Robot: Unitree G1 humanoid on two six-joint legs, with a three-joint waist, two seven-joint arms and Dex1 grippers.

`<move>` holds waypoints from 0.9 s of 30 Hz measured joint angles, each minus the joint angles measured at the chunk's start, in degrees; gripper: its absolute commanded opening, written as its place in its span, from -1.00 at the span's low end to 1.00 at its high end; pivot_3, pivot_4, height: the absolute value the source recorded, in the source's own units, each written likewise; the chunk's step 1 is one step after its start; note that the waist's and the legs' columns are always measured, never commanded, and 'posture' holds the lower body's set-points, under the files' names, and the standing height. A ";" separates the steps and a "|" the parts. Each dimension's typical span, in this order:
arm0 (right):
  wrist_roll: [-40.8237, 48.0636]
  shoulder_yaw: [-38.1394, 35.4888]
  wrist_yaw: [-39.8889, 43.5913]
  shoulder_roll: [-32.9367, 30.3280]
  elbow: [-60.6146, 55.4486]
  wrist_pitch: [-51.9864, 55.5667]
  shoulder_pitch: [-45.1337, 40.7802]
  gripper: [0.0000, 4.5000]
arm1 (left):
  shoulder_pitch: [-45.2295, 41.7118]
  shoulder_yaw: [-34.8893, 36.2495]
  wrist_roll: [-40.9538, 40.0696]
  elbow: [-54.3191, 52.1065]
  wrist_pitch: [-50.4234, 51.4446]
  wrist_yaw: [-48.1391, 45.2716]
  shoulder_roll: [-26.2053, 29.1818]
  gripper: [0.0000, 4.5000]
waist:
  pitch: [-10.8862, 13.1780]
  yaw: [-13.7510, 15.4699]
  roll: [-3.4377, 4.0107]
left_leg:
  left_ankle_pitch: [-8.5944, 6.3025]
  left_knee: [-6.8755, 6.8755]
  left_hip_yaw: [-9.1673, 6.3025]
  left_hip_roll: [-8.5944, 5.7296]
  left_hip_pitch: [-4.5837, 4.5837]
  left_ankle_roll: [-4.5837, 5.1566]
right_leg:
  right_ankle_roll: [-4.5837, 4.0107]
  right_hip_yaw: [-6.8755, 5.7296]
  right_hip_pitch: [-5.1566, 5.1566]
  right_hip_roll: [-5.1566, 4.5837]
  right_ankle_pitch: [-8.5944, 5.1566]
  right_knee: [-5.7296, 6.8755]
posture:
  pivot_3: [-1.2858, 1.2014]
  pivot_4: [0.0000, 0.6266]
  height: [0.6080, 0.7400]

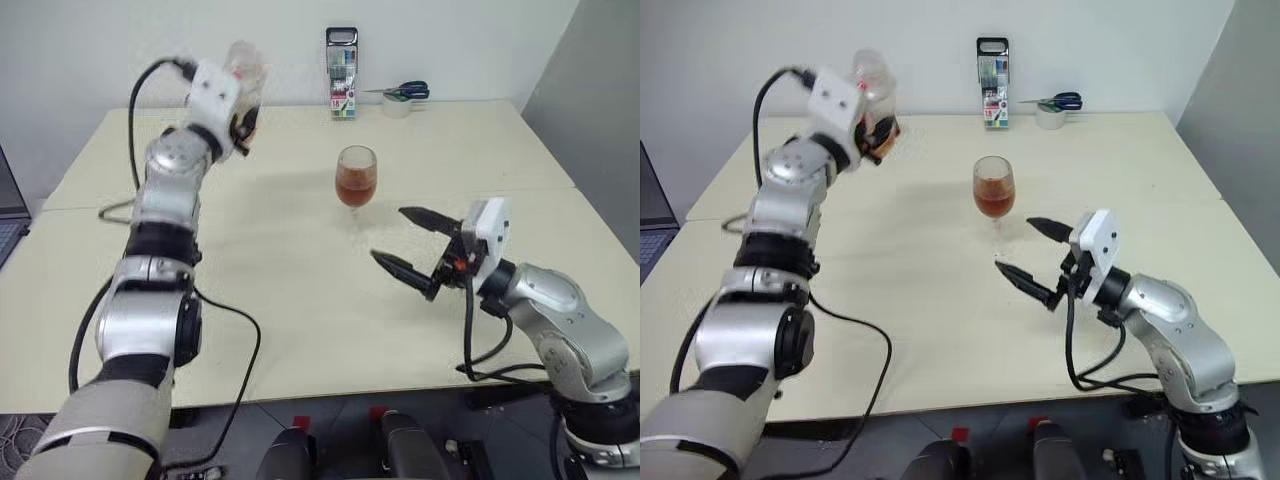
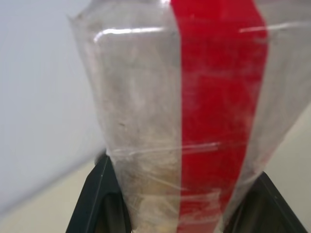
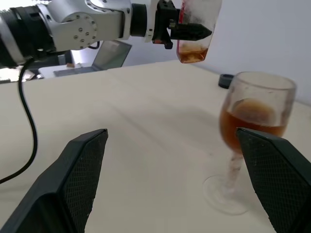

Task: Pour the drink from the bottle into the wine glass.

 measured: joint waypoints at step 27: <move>-3.34 3.92 7.50 0.30 6.59 -8.87 1.34 1.00 | 26.26 11.02 -15.38 -17.07 10.14 4.09 -3.36 -0.23 | -0.13 1.25 -0.21 | -0.03 0.65 -0.24 -0.03 0.01 -0.02 | 0.01 -0.17 0.33 -0.13 0.03 0.02 | 0.03 -0.52 1.00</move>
